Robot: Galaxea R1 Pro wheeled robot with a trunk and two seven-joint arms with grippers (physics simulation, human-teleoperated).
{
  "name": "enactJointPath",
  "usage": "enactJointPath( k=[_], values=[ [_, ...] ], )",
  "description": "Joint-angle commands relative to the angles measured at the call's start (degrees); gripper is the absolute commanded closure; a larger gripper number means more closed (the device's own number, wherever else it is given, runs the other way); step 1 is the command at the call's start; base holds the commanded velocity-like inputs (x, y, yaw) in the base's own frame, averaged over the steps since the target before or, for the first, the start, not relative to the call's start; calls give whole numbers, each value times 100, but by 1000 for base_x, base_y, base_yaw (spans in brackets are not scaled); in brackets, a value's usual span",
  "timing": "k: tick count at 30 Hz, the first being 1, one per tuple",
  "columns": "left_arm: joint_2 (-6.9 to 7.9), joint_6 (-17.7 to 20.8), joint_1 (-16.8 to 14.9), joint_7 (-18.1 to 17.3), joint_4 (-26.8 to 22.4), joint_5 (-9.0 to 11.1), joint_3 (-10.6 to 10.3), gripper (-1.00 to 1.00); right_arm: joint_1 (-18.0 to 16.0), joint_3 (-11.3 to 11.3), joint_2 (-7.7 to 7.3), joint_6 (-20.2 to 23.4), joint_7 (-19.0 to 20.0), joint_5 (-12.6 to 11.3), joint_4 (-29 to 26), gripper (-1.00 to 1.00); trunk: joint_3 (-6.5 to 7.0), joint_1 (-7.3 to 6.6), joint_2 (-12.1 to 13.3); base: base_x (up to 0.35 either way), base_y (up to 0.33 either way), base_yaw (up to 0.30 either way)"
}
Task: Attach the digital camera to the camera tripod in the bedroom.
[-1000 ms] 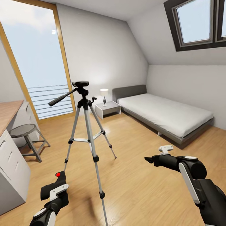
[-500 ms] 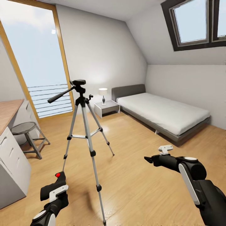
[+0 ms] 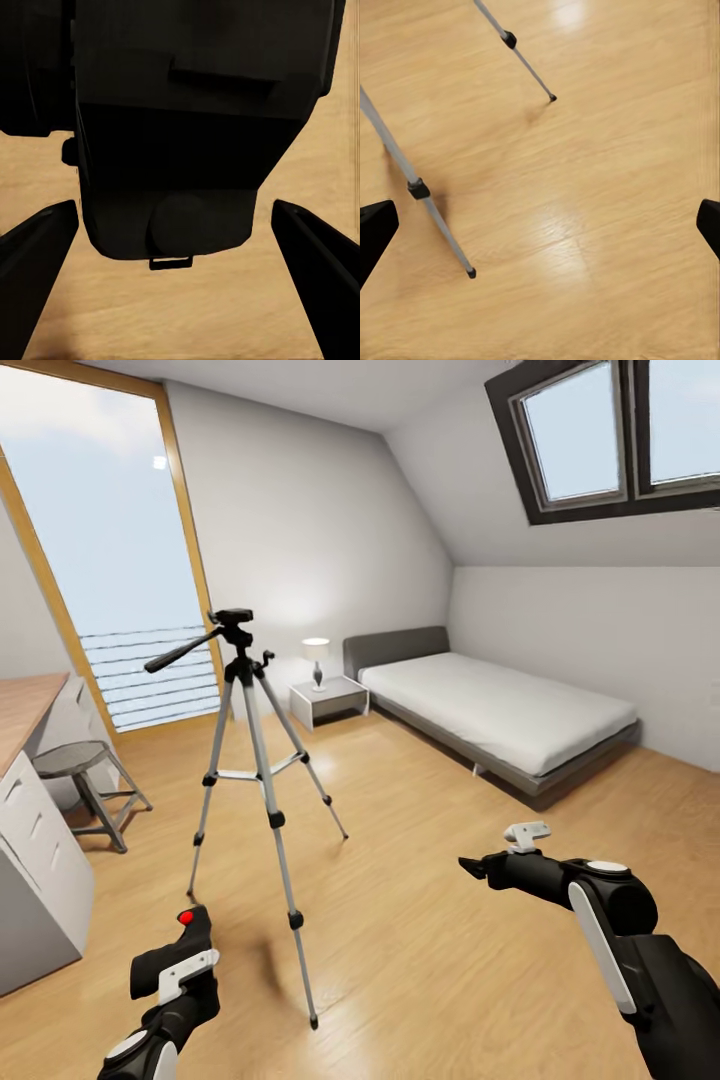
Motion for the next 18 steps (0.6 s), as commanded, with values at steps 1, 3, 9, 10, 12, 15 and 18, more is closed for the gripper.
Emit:
enactJointPath(
  k=[1, 3, 9, 10, 12, 15, 18],
  values=[
    [-4, 30, -3, 34, -11, 50, 5, 100, -5, 0, -2, 30, -17, -46, -1, -100, -6, -4, -4, -321, -157, -171],
    [-4, 30, -2, 28, -9, 50, 3, 100, -5, -1, -1, 29, -20, -47, -2, -100, -6, -4, -4, -322, -157, -209],
    [-4, 38, -2, 18, -4, 49, -62, 100, -11, -4, -4, 28, -27, -46, -1, -100, -6, -4, -4, -320, -149, -243],
    [-4, 45, -2, 15, -4, 52, -120, 100, -17, -5, -2, 29, -30, -46, 1, -100, -6, -4, -4, -265, -94, -258],
    [-1, 71, -2, 14, 8, 58, -430, 100, -39, -17, -20, 29, -40, -46, 4, -100, -6, -4, -4, -118, -42, -263],
    [-2, 75, -2, 14, 16, 57, -447, 100, -40, -21, -22, 28, -40, -46, 2, -100, -6, -4, -4, -15, -5, -266],
    [-3, 83, -2, 10, 20, 56, -459, 100, -42, -23, -18, 31, -40, -46, 3, -100, -6, -4, -4, -8, -3, -266]
  ],
)
